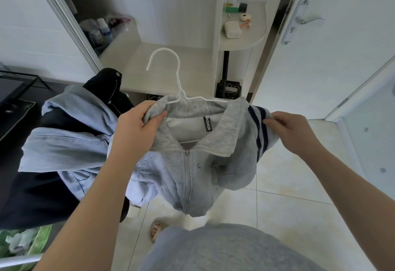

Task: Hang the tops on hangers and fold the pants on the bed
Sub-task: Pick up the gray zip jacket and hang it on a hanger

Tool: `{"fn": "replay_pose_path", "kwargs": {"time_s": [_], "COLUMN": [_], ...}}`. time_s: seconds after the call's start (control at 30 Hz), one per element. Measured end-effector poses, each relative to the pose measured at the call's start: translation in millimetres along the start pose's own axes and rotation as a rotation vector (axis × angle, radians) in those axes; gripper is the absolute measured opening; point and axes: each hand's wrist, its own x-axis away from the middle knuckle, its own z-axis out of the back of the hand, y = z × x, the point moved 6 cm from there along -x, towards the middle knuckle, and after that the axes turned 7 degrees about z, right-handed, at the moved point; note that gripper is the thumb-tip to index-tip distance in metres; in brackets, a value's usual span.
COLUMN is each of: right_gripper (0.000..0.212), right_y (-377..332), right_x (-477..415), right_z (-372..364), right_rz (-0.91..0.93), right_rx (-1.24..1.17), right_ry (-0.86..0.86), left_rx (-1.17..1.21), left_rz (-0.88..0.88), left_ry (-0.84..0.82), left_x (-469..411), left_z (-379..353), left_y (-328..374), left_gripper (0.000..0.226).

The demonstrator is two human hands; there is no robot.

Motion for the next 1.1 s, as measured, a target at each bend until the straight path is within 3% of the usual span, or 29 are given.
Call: {"fn": "replay_pose_path", "kwargs": {"time_s": [0.3,0.4,0.57,0.73,0.87,0.93,1.03,1.1], "right_gripper": [0.017,0.016,0.017,0.021,0.02,0.014,0.022,0.015], "right_y": [-31,-43,-71,-72,-74,-71,-64,-70], "right_x": [-4,-8,-19,-37,-19,-10,-2,-1], "right_z": [39,58,88,77,51,44,36,30], "right_rz": [0.047,0.077,0.161,0.108,0.109,0.139,0.193,0.249], "right_rx": [-0.214,-0.232,-0.352,-0.224,-0.288,-0.279,-0.201,-0.127], "right_ry": [0.289,0.32,0.386,0.192,-0.002,-0.039,-0.083,-0.125], "left_rx": [-0.026,-0.056,-0.057,0.255,0.273,0.257,0.254,0.232], "left_rz": [-0.044,-0.055,-0.075,-0.05,-0.06,-0.069,-0.051,-0.042], "left_ry": [0.041,0.019,-0.205,0.028,0.051,0.053,0.05,0.011], "left_x": [2,4,12,9,13,15,18,19], "left_z": [15,17,-6,6,4,3,3,1], "left_y": [6,2,2,11,18,22,20,20], "left_gripper": [0.034,0.025,0.006,0.023,0.022,0.03,0.024,0.02]}}
